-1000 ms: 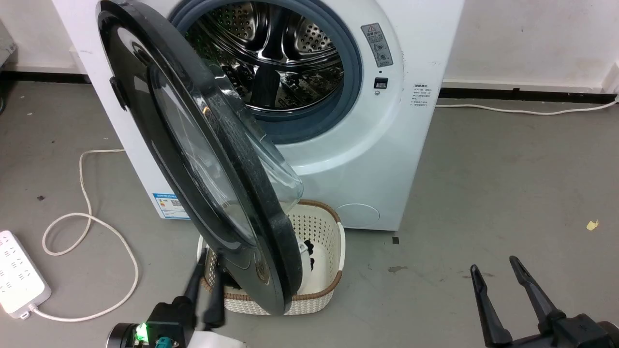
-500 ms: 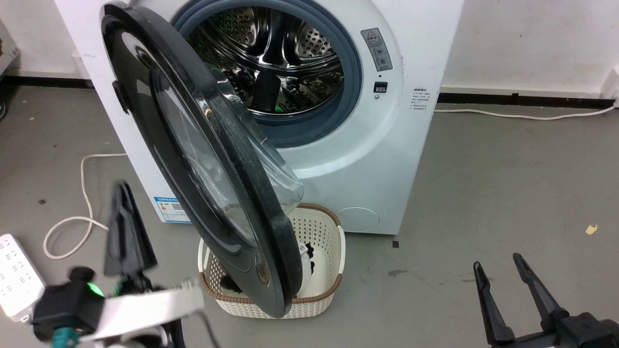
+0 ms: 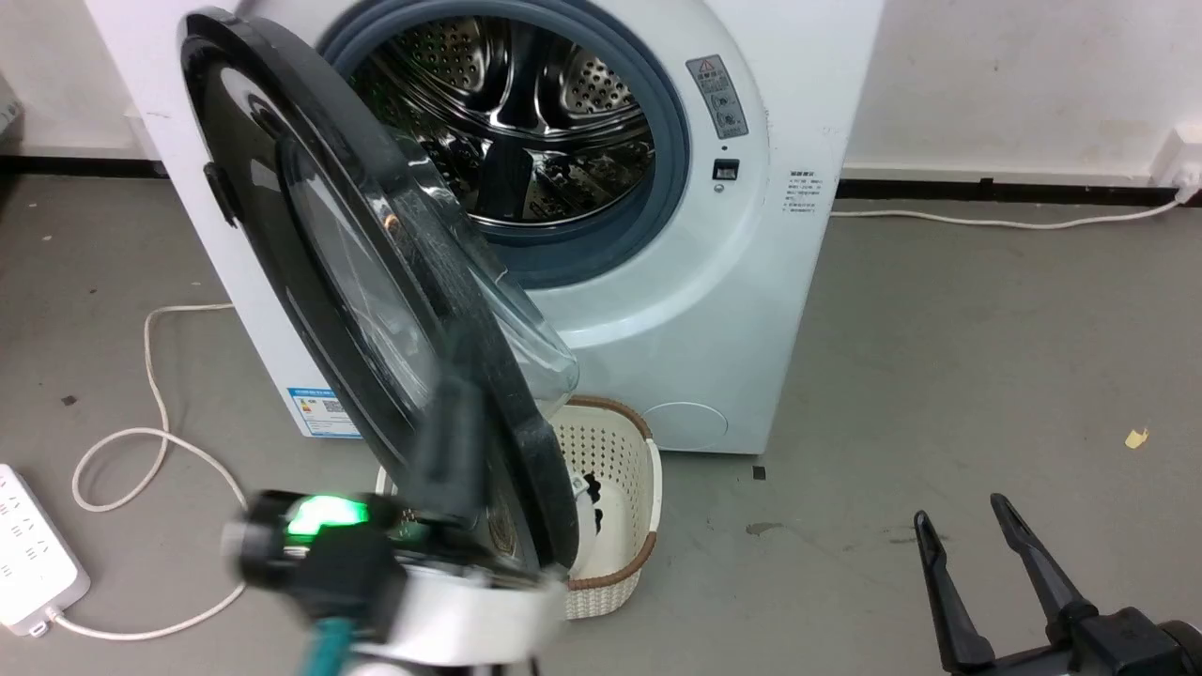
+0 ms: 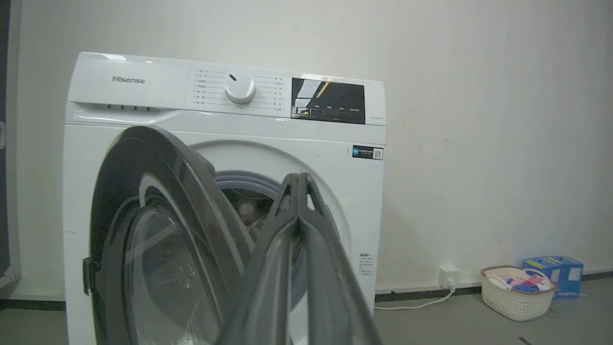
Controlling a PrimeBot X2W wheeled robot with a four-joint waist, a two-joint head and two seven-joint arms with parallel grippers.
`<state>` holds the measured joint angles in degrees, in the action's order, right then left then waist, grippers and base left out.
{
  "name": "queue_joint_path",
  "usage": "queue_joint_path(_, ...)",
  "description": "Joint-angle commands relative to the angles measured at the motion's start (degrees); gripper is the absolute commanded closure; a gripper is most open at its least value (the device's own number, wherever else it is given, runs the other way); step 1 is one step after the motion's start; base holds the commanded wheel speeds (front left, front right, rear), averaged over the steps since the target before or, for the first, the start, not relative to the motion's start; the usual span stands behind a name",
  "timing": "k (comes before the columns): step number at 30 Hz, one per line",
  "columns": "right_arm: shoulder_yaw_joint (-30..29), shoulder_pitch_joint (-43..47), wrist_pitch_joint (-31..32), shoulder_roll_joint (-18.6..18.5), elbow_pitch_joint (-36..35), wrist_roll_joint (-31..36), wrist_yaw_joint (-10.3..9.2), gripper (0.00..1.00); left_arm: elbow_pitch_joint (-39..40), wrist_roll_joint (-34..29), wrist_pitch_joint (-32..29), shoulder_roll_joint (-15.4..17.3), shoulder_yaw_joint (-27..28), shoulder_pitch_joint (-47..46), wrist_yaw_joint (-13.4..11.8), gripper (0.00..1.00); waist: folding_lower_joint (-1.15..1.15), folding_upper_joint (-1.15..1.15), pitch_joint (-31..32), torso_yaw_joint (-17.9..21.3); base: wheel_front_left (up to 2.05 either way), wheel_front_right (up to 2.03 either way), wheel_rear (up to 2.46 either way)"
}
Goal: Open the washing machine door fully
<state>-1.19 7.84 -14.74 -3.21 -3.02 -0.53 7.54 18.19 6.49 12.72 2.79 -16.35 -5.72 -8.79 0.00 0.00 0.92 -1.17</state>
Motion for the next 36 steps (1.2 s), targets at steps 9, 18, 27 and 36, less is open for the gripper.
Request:
queue_joint_path(9,0.1,-0.9,-0.3,0.3,0.0,-0.8,-0.05,0.0,-13.7,2.2,-8.8,0.1,-12.8,0.4,1.2,1.0,0.0,0.0,-1.6,0.9,0.0,0.0,0.0)
queue_joint_path(18,0.0,-1.1,-0.3,0.3,0.1,-1.2,-0.05,0.0,-23.8,5.7,-7.4,0.1,-10.4,-1.4,-2.5,1.0,0.0,0.0,-2.5,0.3,0.0,0.0,0.0)
queue_joint_path(27,-0.2,1.5,-0.3,0.3,1.1,-2.3,-0.05,0.0,-26.1,7.6,-5.7,2.2,-8.7,2.3,-2.7,1.0,0.0,0.0,1.1,-6.6,0.0,0.0,0.0)
queue_joint_path(36,0.7,1.9,-0.3,0.3,1.5,-3.0,-0.05,0.0,-22.2,8.6,-7.3,5.3,-6.5,6.1,-4.5,1.0,0.0,0.0,2.4,-16.5,0.0,0.0,0.0)
